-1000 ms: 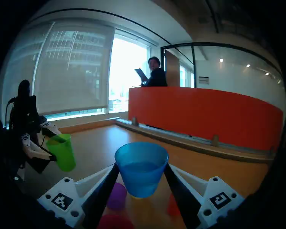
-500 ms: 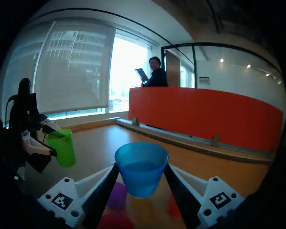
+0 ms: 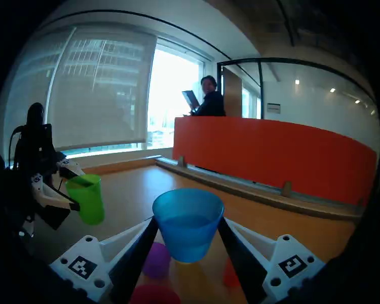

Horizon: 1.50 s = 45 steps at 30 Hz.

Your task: Pour water

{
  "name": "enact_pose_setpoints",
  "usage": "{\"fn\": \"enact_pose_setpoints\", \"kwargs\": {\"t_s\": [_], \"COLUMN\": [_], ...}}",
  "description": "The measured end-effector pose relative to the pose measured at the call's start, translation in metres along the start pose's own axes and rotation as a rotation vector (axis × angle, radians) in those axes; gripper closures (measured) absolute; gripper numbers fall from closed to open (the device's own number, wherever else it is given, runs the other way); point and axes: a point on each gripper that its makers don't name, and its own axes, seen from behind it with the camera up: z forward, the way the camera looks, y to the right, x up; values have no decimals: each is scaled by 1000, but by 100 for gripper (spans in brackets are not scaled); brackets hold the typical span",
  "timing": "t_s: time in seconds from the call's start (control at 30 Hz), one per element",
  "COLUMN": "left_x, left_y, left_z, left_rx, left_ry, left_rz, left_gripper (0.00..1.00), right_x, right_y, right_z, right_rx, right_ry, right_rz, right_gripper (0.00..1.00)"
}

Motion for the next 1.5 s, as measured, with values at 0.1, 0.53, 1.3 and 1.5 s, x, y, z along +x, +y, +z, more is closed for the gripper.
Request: {"fn": "enact_pose_setpoints", "kwargs": {"t_s": [0.1, 0.53, 1.3, 1.5], "left_x": [1, -3, -2, -2], "left_y": [-1, 0, 7, 7], "left_z": [1, 2, 7, 8], "left_rx": [1, 10, -6, -8], "left_ry": [-2, -26, -30, -30], "left_rz": [-1, -4, -3, -2], "left_gripper": [17, 17, 17, 17], "right_x": [3, 17, 44, 48], "right_y": [-3, -27, -71, -77], "right_z": [-1, 1, 19, 23], "right_rx": [6, 59, 154, 170], "right_ry": [-4, -3, 3, 0], "right_rz": [-10, -66, -237, -296], "right_gripper": [12, 12, 12, 12]}}
